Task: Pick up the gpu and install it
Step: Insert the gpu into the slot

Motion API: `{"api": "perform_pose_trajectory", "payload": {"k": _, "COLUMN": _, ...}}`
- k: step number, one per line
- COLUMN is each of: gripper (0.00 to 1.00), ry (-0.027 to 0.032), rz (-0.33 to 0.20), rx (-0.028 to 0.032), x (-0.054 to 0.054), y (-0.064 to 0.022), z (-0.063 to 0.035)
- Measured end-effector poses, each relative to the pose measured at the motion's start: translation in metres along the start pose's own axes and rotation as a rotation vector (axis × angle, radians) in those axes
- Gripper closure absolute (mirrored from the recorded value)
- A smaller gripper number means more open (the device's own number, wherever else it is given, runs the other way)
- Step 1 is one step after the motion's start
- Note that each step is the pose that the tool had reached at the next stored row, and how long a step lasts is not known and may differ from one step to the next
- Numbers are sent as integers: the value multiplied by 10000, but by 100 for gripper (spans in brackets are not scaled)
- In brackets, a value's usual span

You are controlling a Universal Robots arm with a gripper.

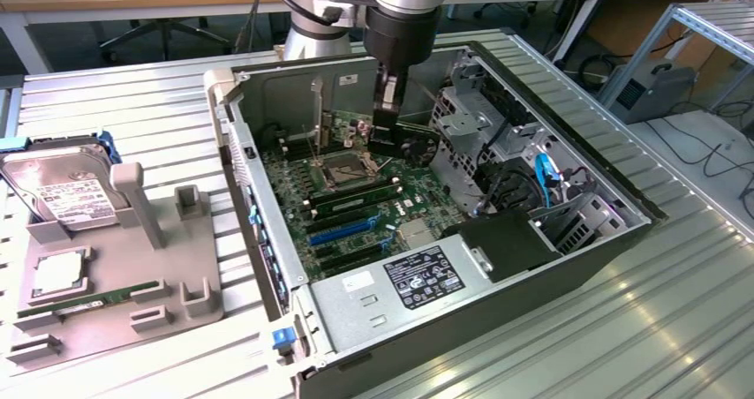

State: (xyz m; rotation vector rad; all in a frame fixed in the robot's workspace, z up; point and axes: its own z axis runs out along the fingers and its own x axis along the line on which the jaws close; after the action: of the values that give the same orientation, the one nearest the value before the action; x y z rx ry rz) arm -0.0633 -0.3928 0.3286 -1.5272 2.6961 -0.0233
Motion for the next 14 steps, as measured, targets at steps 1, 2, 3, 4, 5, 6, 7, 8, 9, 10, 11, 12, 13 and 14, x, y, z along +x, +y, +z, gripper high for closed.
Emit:
{"api": "perform_pose_trajectory", "payload": {"k": 1, "gripper": 73, "ry": -2, "rz": -62, "rx": -2, "x": 0, "y": 0, "z": 0}}
{"api": "perform_pose_trajectory", "payload": {"k": 2, "gripper": 73, "ry": -4, "rz": -123, "rx": -4, "x": 0, "y": 0, "z": 0}}
{"api": "perform_pose_trajectory", "payload": {"k": 3, "gripper": 73, "ry": -6, "rz": -183, "rx": -5, "x": 0, "y": 0, "z": 0}}
{"api": "perform_pose_trajectory", "payload": {"k": 4, "gripper": 73, "ry": -7, "rz": -241, "rx": -7, "x": 0, "y": 0, "z": 0}}
{"api": "perform_pose_trajectory", "payload": {"k": 5, "gripper": 73, "ry": -10, "rz": -301, "rx": -9, "x": 0, "y": 0, "z": 0}}
{"api": "perform_pose_trajectory", "payload": {"k": 6, "gripper": 73, "ry": -12, "rz": -368, "rx": -11, "x": 0, "y": 0, "z": 0}}
{"api": "perform_pose_trajectory", "payload": {"k": 7, "gripper": 73, "ry": -13, "rz": -423, "rx": -12, "x": 0, "y": 0, "z": 0}}
{"api": "perform_pose_trajectory", "payload": {"k": 8, "gripper": 73, "ry": -16, "rz": -492, "rx": -14, "x": 0, "y": 0, "z": 0}}
{"api": "perform_pose_trajectory", "payload": {"k": 9, "gripper": 73, "ry": -18, "rz": -551, "rx": -16, "x": 0, "y": 0, "z": 0}}
{"api": "perform_pose_trajectory", "payload": {"k": 10, "gripper": 73, "ry": -21, "rz": -638, "rx": -19, "x": 0, "y": 0, "z": 0}}
{"api": "perform_pose_trajectory", "payload": {"k": 11, "gripper": 73, "ry": -23, "rz": -701, "rx": -21, "x": 0, "y": 0, "z": 0}}
{"api": "perform_pose_trajectory", "payload": {"k": 12, "gripper": 73, "ry": -25, "rz": -751, "rx": -22, "x": 0, "y": 0, "z": 0}}
{"api": "perform_pose_trajectory", "payload": {"k": 13, "gripper": 73, "ry": -27, "rz": -827, "rx": -24, "x": 0, "y": 0, "z": 0}}
{"api": "perform_pose_trajectory", "payload": {"k": 14, "gripper": 73, "ry": -31, "rz": -914, "rx": -27, "x": 0, "y": 0, "z": 0}}
